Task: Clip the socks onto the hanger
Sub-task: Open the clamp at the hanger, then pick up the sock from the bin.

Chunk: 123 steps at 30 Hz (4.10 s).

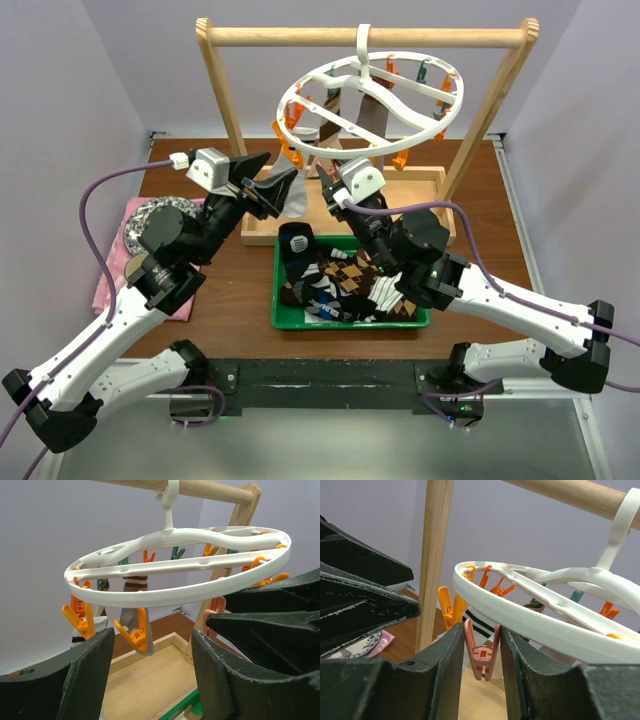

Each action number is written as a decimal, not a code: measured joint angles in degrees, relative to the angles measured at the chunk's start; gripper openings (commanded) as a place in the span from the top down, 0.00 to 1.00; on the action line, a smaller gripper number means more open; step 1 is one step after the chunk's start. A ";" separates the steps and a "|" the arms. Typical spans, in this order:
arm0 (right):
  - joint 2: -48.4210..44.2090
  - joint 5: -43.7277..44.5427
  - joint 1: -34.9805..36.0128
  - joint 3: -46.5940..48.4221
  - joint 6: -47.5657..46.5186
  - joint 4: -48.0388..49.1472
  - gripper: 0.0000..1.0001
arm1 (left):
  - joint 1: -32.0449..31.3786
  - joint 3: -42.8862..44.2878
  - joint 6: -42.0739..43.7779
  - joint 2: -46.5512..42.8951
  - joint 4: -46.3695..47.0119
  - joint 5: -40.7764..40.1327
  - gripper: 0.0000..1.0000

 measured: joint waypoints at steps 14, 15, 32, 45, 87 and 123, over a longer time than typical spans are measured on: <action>-3.91 -0.98 -0.31 -3.19 4.87 0.70 0.92 | 0.07 -0.79 0.09 0.46 -0.17 -0.24 0.30; -4.28 -1.14 -0.31 -3.28 5.49 0.70 0.92 | 0.13 -1.14 0.11 0.42 -0.09 -0.24 0.30; -5.97 -1.75 -2.69 -2.95 21.38 -6.95 1.00 | 1.29 -17.46 10.12 -10.23 -5.60 1.16 0.00; -4.02 -2.60 -2.91 0.15 26.40 -10.21 1.00 | 1.07 -28.55 20.09 -9.92 -5.73 7.06 0.00; -4.42 -2.97 -3.26 0.98 29.59 -12.57 1.00 | -4.07 -30.32 52.04 11.06 -9.31 26.53 0.00; -5.97 -2.97 -4.00 0.92 31.32 -14.34 1.00 | -4.09 -20.31 66.27 11.34 -20.57 27.04 0.00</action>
